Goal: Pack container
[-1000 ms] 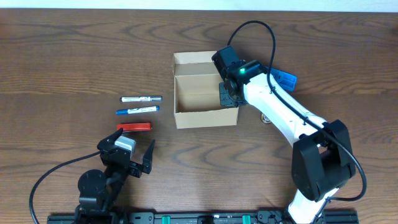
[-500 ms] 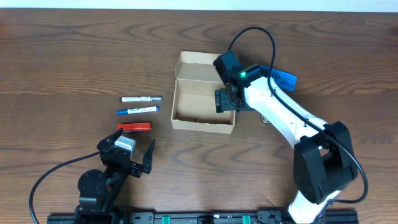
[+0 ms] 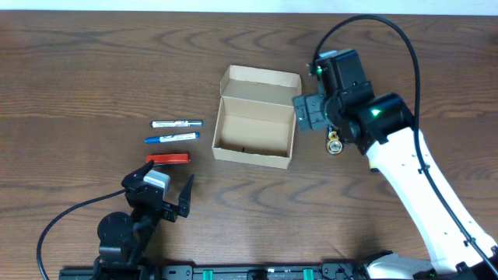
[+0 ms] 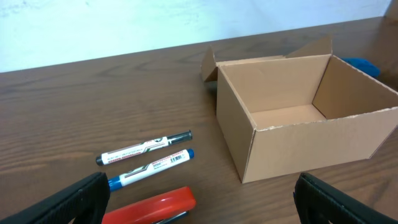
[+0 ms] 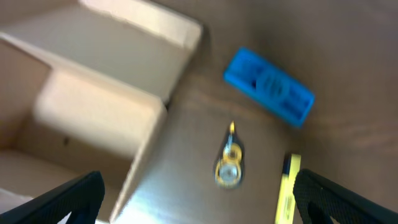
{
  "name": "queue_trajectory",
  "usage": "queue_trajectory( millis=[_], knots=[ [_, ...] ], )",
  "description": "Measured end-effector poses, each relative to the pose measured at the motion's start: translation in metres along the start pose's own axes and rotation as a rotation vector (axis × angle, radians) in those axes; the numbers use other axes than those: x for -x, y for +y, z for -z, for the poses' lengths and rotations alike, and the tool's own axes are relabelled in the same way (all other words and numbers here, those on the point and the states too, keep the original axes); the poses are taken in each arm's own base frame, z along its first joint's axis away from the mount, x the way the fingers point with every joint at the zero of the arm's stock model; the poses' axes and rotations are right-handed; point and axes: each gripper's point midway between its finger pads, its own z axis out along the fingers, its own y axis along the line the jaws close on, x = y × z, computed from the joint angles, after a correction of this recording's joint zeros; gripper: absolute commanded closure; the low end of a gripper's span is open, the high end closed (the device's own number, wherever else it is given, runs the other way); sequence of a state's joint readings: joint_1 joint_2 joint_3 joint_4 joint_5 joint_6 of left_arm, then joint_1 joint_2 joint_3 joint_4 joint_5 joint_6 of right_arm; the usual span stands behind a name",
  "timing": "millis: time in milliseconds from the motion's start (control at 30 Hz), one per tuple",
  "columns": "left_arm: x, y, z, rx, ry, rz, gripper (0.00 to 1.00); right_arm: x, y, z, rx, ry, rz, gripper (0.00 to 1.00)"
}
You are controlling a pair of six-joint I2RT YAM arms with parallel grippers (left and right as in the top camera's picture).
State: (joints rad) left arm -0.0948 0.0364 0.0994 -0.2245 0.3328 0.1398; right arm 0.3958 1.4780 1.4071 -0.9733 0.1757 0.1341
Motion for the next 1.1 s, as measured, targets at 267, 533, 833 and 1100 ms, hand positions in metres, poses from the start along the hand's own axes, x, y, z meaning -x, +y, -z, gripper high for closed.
queue_trajectory(
  millis=[267,533,833,1100],
  knots=[
    [0.0,0.0,0.0,0.0,0.0,0.0,0.04,-0.023,0.027,-0.054,0.083,0.137,-0.146,0.1],
    [0.0,0.0,0.0,0.0,0.0,0.0,0.05,-0.046,0.044,-0.102,0.086,0.254,-0.252,0.31],
    [0.0,0.0,0.0,0.0,0.0,0.0,0.05,-0.056,0.054,-0.131,0.079,0.297,-0.257,0.61],
    [0.0,0.0,0.0,0.0,0.0,0.0,0.04,-0.052,0.052,-0.136,0.063,0.279,-0.242,0.73]
  ],
)
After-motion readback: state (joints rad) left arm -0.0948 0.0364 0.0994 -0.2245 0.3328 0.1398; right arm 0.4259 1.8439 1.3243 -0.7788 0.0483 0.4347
